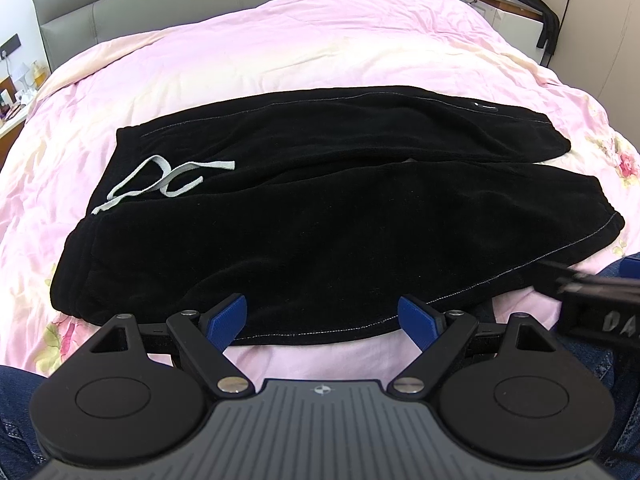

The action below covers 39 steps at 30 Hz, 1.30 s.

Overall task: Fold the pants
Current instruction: 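Grasp the waistband with the left gripper while the right gripper grasps the leg hems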

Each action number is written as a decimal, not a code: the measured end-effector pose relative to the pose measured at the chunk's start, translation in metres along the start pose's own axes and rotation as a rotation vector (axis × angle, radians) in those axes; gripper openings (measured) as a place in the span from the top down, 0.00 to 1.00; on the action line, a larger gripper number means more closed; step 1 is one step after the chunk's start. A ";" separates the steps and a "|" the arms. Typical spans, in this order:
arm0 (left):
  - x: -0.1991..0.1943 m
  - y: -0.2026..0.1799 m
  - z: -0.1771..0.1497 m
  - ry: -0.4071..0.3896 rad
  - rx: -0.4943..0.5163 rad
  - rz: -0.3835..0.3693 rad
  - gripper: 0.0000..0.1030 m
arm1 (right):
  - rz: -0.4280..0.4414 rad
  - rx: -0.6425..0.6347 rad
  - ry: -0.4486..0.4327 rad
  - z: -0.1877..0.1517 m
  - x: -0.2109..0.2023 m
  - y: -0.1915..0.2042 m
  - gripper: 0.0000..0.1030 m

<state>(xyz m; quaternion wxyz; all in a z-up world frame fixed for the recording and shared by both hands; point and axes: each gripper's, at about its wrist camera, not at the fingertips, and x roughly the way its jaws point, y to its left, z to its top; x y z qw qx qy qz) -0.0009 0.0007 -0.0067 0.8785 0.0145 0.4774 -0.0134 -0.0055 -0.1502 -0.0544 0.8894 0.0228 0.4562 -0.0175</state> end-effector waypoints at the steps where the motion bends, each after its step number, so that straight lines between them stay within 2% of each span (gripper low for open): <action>1: 0.001 0.001 0.000 0.002 -0.004 0.001 0.03 | 0.002 0.012 -0.003 0.001 0.001 -0.004 0.05; 7: 0.013 0.013 0.001 0.019 -0.044 -0.010 0.03 | -0.021 0.048 -0.019 0.010 0.008 -0.028 0.05; 13: 0.042 0.061 0.003 0.085 -0.212 0.014 0.03 | -0.024 0.162 -0.069 0.034 0.011 -0.084 0.05; 20: 0.078 0.126 -0.009 0.182 -0.544 -0.028 0.03 | -0.001 0.350 -0.165 0.072 0.025 -0.173 0.05; 26: 0.119 0.159 -0.040 0.304 -0.911 -0.095 0.03 | -0.024 0.531 -0.214 0.082 0.062 -0.255 0.05; 27: 0.123 0.161 -0.042 0.312 -0.932 -0.097 0.03 | 0.004 0.558 -0.206 0.080 0.072 -0.267 0.05; 30: 0.130 0.160 -0.044 0.285 -0.946 -0.078 0.03 | 0.101 0.685 -0.083 0.069 0.110 -0.298 0.05; 32: 0.133 0.162 -0.045 0.261 -0.996 -0.089 0.03 | 0.154 0.801 -0.020 0.054 0.137 -0.316 0.05; 34: 0.144 0.169 -0.048 0.251 -1.077 -0.126 0.03 | 0.171 0.913 0.034 0.036 0.161 -0.329 0.05; 37: 0.152 0.182 -0.058 0.211 -1.199 -0.164 0.03 | 0.225 1.062 0.051 0.012 0.191 -0.343 0.05; 39: 0.152 0.185 -0.060 0.172 -1.242 -0.165 0.06 | 0.265 1.097 0.048 0.004 0.205 -0.347 0.05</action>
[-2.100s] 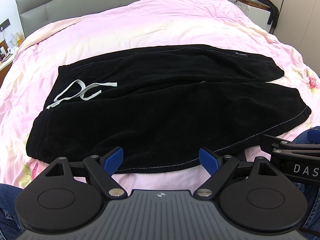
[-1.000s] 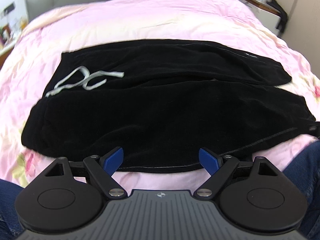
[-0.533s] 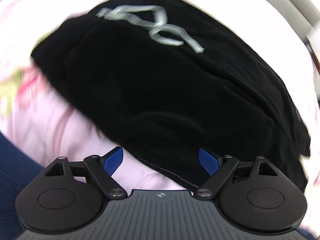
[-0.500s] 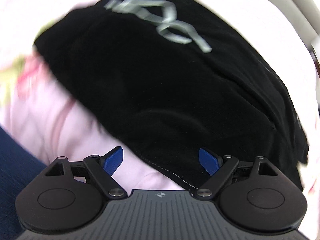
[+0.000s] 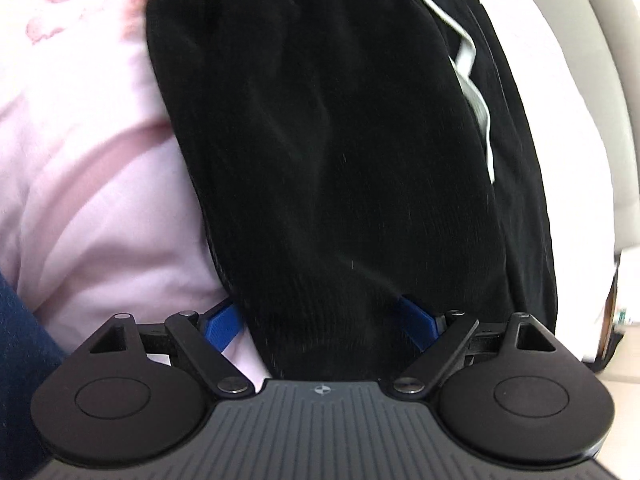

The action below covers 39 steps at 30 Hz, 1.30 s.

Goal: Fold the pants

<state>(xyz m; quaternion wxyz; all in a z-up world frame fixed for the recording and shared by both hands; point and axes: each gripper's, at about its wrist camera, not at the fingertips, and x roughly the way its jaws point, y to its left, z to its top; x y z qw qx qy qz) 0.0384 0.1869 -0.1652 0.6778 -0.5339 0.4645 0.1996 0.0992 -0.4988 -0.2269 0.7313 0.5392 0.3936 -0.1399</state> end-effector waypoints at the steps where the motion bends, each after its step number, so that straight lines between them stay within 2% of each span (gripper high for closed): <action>1: -0.002 -0.001 0.000 -0.013 0.003 -0.015 0.08 | 0.014 0.008 -0.005 0.000 0.004 -0.004 0.05; 4: -0.007 -0.004 -0.001 -0.047 0.000 -0.094 0.14 | 0.058 -0.015 -0.026 0.001 0.017 -0.010 0.04; 7: -0.010 -0.005 0.001 -0.060 0.006 -0.126 0.39 | 0.085 -0.020 -0.030 0.003 0.028 -0.013 0.05; 9: -0.014 -0.006 0.002 -0.066 0.020 -0.142 0.67 | 0.115 -0.012 -0.033 0.006 0.031 -0.015 0.05; 10: -0.018 0.004 0.000 -0.074 0.026 -0.155 0.68 | 0.128 -0.016 -0.032 0.008 0.032 -0.014 0.09; 12: -0.026 0.003 -0.002 -0.095 0.030 -0.184 0.71 | 0.129 -0.019 -0.054 0.011 0.028 -0.012 0.39; 13: -0.029 0.003 -0.002 -0.105 0.031 -0.198 0.71 | 0.130 -0.014 -0.065 0.012 0.024 -0.014 0.81; 14: -0.033 0.003 -0.002 -0.111 0.033 -0.209 0.72 | 0.145 0.001 -0.073 0.014 0.022 -0.017 0.93; 19: -0.055 -0.017 0.002 -0.152 0.117 -0.249 0.76 | 0.225 0.025 -0.097 0.014 0.008 -0.019 0.94; 28: -0.093 -0.098 0.011 -0.270 0.444 -0.260 0.76 | 0.352 0.080 -0.119 0.021 -0.010 0.014 0.94; 35: -0.069 -0.186 0.052 -0.264 0.608 -0.233 0.76 | 0.403 0.067 -0.135 0.048 0.004 0.071 0.94; 39: -0.044 -0.229 0.077 -0.234 0.646 -0.195 0.76 | 0.370 0.022 -0.153 0.067 0.028 0.119 0.94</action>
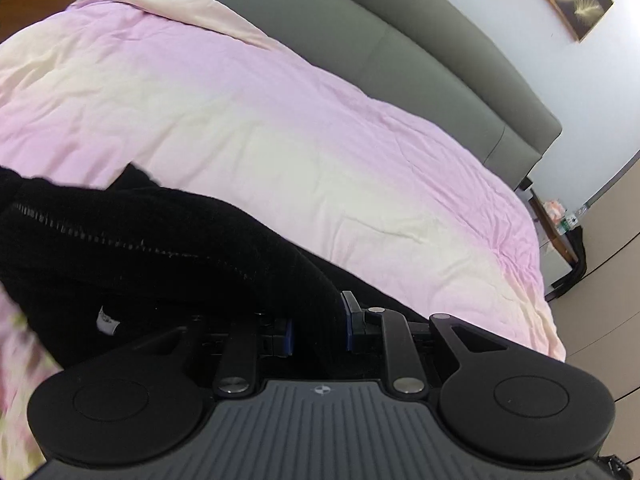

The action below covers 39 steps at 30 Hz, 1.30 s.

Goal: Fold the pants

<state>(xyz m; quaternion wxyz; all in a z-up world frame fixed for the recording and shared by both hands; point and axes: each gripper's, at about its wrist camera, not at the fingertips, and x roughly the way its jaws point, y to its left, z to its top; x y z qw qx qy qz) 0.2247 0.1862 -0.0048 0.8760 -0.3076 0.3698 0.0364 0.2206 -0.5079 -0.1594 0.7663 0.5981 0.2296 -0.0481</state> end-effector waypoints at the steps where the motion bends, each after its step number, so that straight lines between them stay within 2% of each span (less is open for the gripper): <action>1: 0.014 -0.005 0.010 0.010 0.005 0.008 0.76 | -0.024 -0.012 0.002 0.004 0.015 0.007 0.94; 6: 0.085 -0.026 0.038 0.038 0.050 0.074 0.76 | -0.080 0.002 -0.006 0.018 0.093 0.023 0.94; 8: 0.117 -0.020 0.049 0.080 -0.015 0.091 0.76 | -0.101 0.019 -0.002 0.022 0.131 0.021 0.93; 10: 0.154 -0.004 0.056 0.158 -0.102 0.139 0.74 | -0.126 0.054 0.028 0.026 0.168 0.014 0.84; 11: 0.168 0.007 0.055 0.196 -0.149 0.161 0.74 | -0.144 0.097 0.014 0.027 0.179 0.008 0.78; 12: 0.178 0.022 0.054 0.221 -0.238 0.164 0.74 | -0.140 0.151 -0.018 0.026 0.183 0.001 0.77; 13: 0.179 0.041 0.051 0.210 -0.374 0.112 0.73 | -0.114 0.195 -0.062 0.024 0.182 -0.004 0.77; 14: 0.174 0.064 0.044 0.159 -0.548 -0.002 0.65 | -0.070 0.220 -0.112 0.021 0.178 -0.007 0.74; 15: 0.169 0.088 0.030 0.083 -0.737 -0.151 0.59 | -0.034 0.222 -0.151 0.017 0.173 -0.008 0.71; 16: 0.166 0.104 0.019 0.032 -0.867 -0.252 0.57 | -0.011 0.213 -0.177 0.011 0.168 -0.008 0.69; 17: 0.166 0.115 0.013 -0.001 -0.927 -0.313 0.55 | 0.007 0.205 -0.193 0.005 0.164 -0.009 0.68; 18: 0.165 0.123 0.014 -0.002 -0.933 -0.325 0.51 | 0.016 0.197 -0.197 -0.002 0.162 -0.011 0.68; 19: 0.163 0.127 0.018 0.016 -0.918 -0.292 0.48 | 0.014 0.189 -0.189 -0.011 0.161 -0.012 0.67; 20: 0.158 0.132 0.020 0.032 -0.906 -0.256 0.39 | 0.003 0.184 -0.166 -0.018 0.162 -0.013 0.67; 21: 0.152 0.134 0.020 0.050 -0.897 -0.232 0.35 | -0.010 0.180 -0.122 -0.027 0.165 -0.012 0.67; 23: 0.130 0.137 0.021 0.058 -0.834 -0.218 0.35 | -0.046 0.156 -0.038 -0.038 0.169 -0.004 0.67; 25: 0.094 0.135 0.018 -0.007 -0.681 -0.217 0.32 | -0.061 0.106 0.008 -0.046 0.167 0.011 0.67; 28: 0.045 0.129 0.000 -0.023 -0.426 -0.050 0.21 | -0.051 -0.019 0.057 -0.054 0.153 0.030 0.61; 30: 0.023 0.133 -0.019 0.000 -0.308 0.064 0.21 | -0.088 -0.116 0.089 -0.058 0.141 0.037 0.59; 31: 0.014 0.138 -0.029 0.016 -0.275 0.093 0.21 | -0.108 -0.157 0.092 -0.061 0.132 0.038 0.59; 36: -0.020 0.173 -0.073 0.011 -0.245 0.125 0.22 | -0.251 -0.210 0.045 -0.055 0.099 0.019 0.59; 39: -0.034 0.183 -0.079 0.004 -0.256 0.115 0.22 | -0.305 -0.211 0.026 -0.049 0.091 0.007 0.59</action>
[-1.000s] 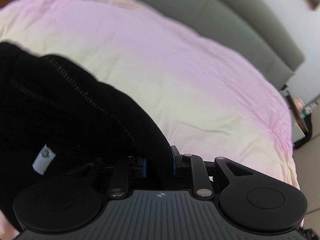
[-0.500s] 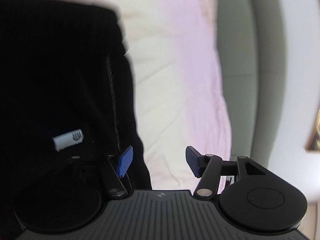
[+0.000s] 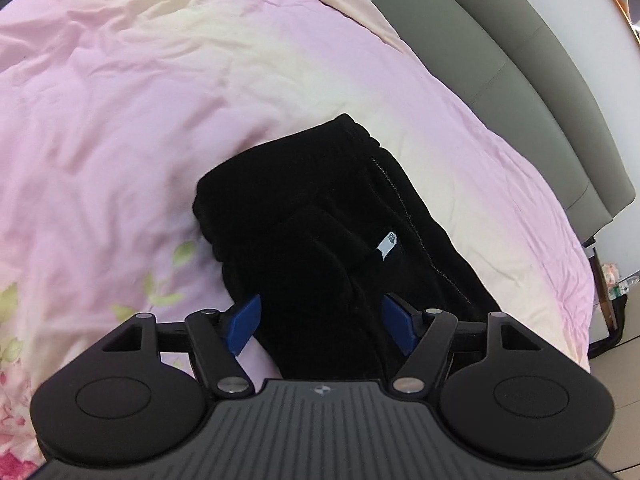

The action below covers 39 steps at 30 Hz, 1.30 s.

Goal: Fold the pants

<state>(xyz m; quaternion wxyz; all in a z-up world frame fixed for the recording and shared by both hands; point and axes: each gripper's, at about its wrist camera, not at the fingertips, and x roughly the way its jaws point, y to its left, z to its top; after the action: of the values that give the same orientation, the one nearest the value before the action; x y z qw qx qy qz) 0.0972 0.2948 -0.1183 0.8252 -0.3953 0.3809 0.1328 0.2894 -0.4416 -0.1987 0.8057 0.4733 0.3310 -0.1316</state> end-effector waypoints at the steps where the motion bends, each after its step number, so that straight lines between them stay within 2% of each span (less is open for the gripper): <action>1: 0.000 -0.001 0.000 0.000 -0.020 -0.013 0.21 | -0.013 -0.011 0.007 0.000 0.003 -0.002 0.59; 4: 0.008 0.005 0.006 0.031 -0.072 -0.018 0.19 | -0.022 -0.027 0.031 0.000 0.018 -0.008 0.59; 7: 0.030 0.002 0.009 0.079 -0.089 0.009 0.19 | -0.072 -0.047 0.000 0.002 0.032 -0.009 0.59; 9: 0.044 -0.006 0.010 0.125 -0.106 -0.006 0.19 | -0.070 0.004 -0.014 0.006 0.045 -0.017 0.57; 11: 0.052 -0.005 0.009 0.161 -0.123 -0.039 0.19 | -0.013 0.101 -0.009 0.006 0.058 -0.033 0.59; 12: 0.056 -0.005 0.008 0.175 -0.125 -0.052 0.19 | 0.015 0.141 0.002 0.007 0.063 -0.040 0.64; 13: 0.060 -0.006 0.007 0.187 -0.125 -0.064 0.19 | 0.016 0.168 0.008 0.008 0.065 -0.044 0.95; 14: 0.059 -0.008 0.005 0.192 -0.126 -0.073 0.19 | 0.003 0.189 -0.022 0.010 0.061 -0.047 0.99; 16: 0.055 -0.011 0.004 0.186 -0.129 -0.073 0.19 | 0.035 0.222 -0.188 0.014 0.030 -0.042 1.00; 18: 0.052 -0.010 0.005 0.177 -0.136 -0.077 0.21 | 0.106 0.154 -0.305 0.023 0.002 -0.025 1.00; 20: 0.050 -0.011 0.007 0.166 -0.136 -0.079 0.21 | 0.135 0.040 -0.349 0.027 -0.010 -0.009 1.00; 21: 0.050 -0.011 0.007 0.165 -0.133 -0.077 0.21 | 0.108 -0.008 -0.339 0.027 -0.008 -0.006 1.00; 22: 0.051 -0.011 0.007 0.166 -0.133 -0.075 0.21 | 0.040 -0.041 -0.305 0.027 -0.001 -0.006 1.00; 25: 0.053 -0.009 0.007 0.176 -0.150 -0.078 0.21 | -0.233 -0.034 -0.152 0.024 0.024 -0.024 1.00; 27: 0.053 -0.007 0.007 0.179 -0.165 -0.084 0.21 | -0.224 0.060 -0.159 0.022 0.020 -0.039 0.98; 28: 0.053 -0.006 0.008 0.178 -0.171 -0.085 0.21 | -0.232 0.073 -0.197 0.022 0.014 -0.041 0.92; 29: 0.053 -0.006 0.008 0.177 -0.175 -0.086 0.21 | -0.239 0.032 -0.244 0.022 0.005 -0.033 0.92; 31: 0.051 -0.006 0.008 0.173 -0.170 -0.084 0.21 | -0.206 -0.143 -0.327 0.018 -0.008 -0.006 0.92; 33: 0.052 -0.006 0.007 0.171 -0.169 -0.082 0.21 | -0.129 -0.325 -0.318 0.008 -0.009 0.026 0.91; 36: 0.053 -0.007 0.007 0.169 -0.169 -0.086 0.21 | 0.075 -0.523 -0.097 -0.024 0.013 0.069 0.85; 39: 0.055 -0.004 0.007 0.174 -0.182 -0.096 0.21 | 0.187 -0.802 0.125 -0.085 0.032 0.118 0.85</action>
<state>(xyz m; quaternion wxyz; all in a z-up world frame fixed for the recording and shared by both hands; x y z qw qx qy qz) 0.1397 0.2928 -0.1533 0.7552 -0.4964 0.4180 0.0924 0.3401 -0.3058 -0.1683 0.9131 0.1568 0.3599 0.1104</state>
